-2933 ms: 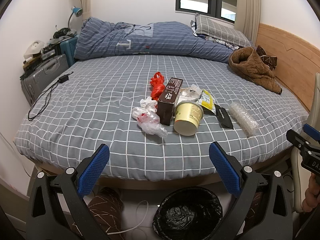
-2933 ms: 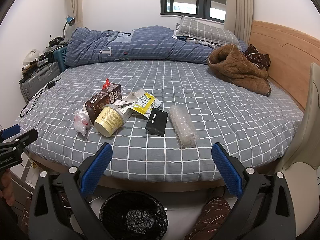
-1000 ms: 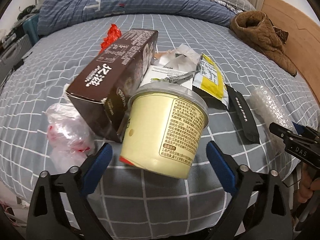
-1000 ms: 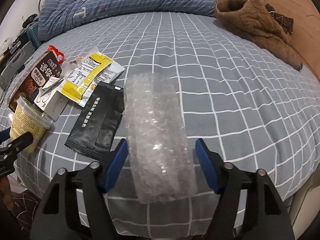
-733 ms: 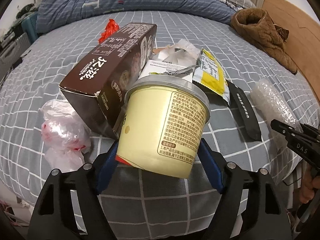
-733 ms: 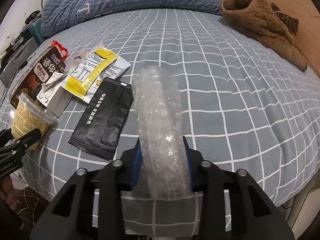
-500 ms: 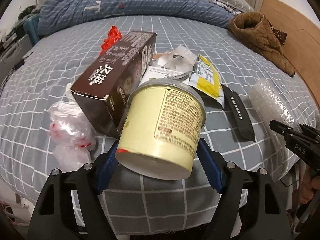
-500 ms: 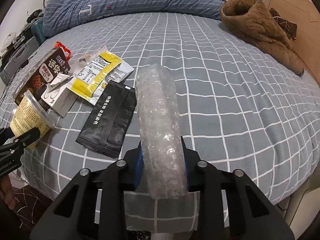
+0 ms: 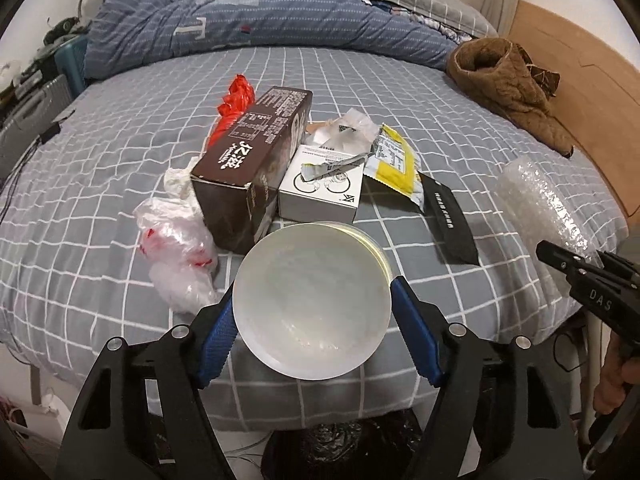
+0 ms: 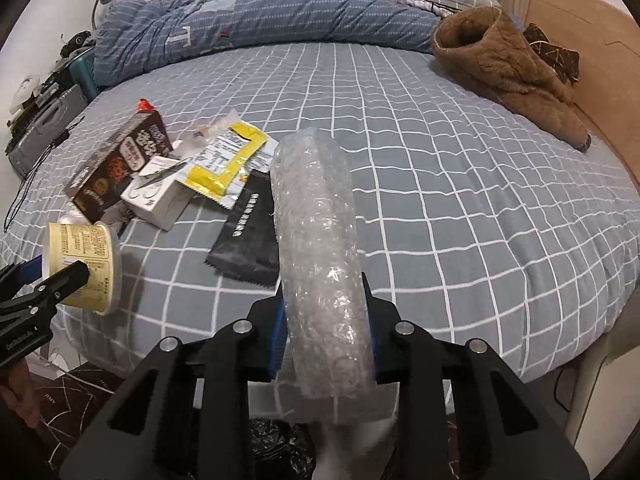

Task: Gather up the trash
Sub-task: 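Carry the cup and bubble-wrap roll down over the black trash bin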

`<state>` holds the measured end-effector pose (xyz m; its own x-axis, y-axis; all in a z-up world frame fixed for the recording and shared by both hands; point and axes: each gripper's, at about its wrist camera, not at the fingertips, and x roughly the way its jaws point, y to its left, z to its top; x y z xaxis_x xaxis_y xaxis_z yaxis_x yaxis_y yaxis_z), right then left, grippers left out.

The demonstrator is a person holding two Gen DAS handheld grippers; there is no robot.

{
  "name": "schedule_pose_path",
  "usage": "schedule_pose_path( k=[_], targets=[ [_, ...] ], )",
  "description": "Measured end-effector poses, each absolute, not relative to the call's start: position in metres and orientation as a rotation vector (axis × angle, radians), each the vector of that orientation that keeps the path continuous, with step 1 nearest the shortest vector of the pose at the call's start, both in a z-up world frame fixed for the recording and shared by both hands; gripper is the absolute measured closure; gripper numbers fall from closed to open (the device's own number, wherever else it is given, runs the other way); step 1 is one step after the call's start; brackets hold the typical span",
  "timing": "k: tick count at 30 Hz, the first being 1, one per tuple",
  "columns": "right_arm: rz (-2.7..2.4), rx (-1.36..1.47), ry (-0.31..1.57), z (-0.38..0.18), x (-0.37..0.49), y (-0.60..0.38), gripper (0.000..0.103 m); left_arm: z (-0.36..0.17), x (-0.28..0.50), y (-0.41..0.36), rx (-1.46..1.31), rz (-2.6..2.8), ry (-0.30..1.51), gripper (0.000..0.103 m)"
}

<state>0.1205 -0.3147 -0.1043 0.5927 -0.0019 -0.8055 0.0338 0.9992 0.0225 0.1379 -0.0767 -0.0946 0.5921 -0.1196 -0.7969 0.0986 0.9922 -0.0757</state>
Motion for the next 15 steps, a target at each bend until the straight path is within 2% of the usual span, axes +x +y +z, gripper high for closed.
schedule_pose_path(
  k=[15],
  targets=[
    [0.020, 0.021, 0.902, -0.081, 0.067, -0.274, 0.075, -0.066, 0.089, -0.068, -0.044, -0.119, 0.875, 0.032]
  ],
)
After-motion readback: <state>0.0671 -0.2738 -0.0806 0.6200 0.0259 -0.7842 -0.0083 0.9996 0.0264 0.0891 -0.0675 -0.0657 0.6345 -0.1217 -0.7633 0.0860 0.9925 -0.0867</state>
